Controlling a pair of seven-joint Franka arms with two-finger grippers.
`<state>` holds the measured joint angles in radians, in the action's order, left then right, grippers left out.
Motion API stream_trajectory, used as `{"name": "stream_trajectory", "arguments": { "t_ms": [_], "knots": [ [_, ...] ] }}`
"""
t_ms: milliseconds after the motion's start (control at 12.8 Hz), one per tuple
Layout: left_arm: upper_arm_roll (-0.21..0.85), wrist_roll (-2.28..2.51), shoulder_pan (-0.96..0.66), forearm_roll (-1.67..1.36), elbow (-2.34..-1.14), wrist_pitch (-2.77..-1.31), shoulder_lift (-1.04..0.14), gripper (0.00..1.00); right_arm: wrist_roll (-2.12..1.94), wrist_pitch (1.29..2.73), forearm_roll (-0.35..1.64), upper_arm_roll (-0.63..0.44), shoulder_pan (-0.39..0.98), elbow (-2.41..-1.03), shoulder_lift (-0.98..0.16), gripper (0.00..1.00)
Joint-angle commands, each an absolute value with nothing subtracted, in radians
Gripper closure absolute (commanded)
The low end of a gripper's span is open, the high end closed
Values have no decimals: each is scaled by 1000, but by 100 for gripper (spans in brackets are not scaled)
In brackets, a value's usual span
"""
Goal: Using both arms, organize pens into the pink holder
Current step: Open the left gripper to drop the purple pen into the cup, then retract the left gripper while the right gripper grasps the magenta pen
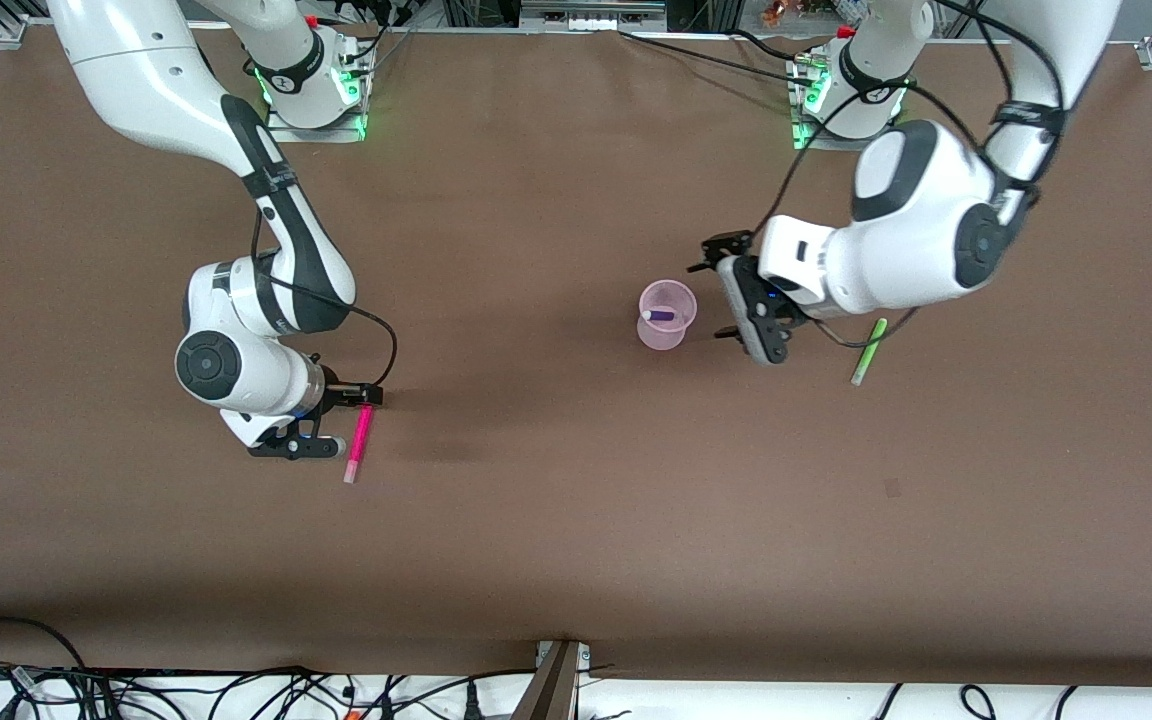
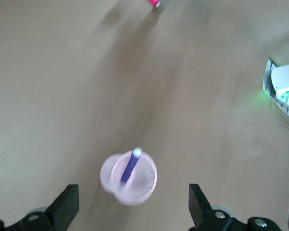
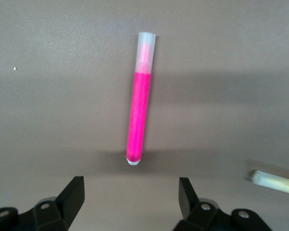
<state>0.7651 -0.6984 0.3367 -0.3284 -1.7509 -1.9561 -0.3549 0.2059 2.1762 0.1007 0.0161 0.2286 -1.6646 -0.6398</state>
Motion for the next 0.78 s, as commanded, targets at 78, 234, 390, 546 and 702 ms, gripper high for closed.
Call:
{"name": "stream_trajectory", "arguments": {
  "t_ms": [78, 234, 390, 546, 702],
  "knots": [
    [764, -426, 331, -76, -1632, -1807, -354, 0, 222, 2230, 137, 15, 230, -1661, -678, 24],
    [773, -304, 324, 91, -1597, -1749, -354, 0, 221, 2276, 137, 15, 227, -1660, -706, 25],
    [773, -268, 327, 188, -1537, -1674, -354, 0, 221, 2284, 137, 15, 224, -1660, -715, 34],
    [766, -273, 330, 222, -1444, -1583, -354, 0, 222, 2293, 137, 15, 222, -1660, -718, 45],
    [708, -275, 318, 223, -1428, -1568, -303, 0, 224, 2293, 137, 15, 222, -1660, -719, 57]
  ]
}}
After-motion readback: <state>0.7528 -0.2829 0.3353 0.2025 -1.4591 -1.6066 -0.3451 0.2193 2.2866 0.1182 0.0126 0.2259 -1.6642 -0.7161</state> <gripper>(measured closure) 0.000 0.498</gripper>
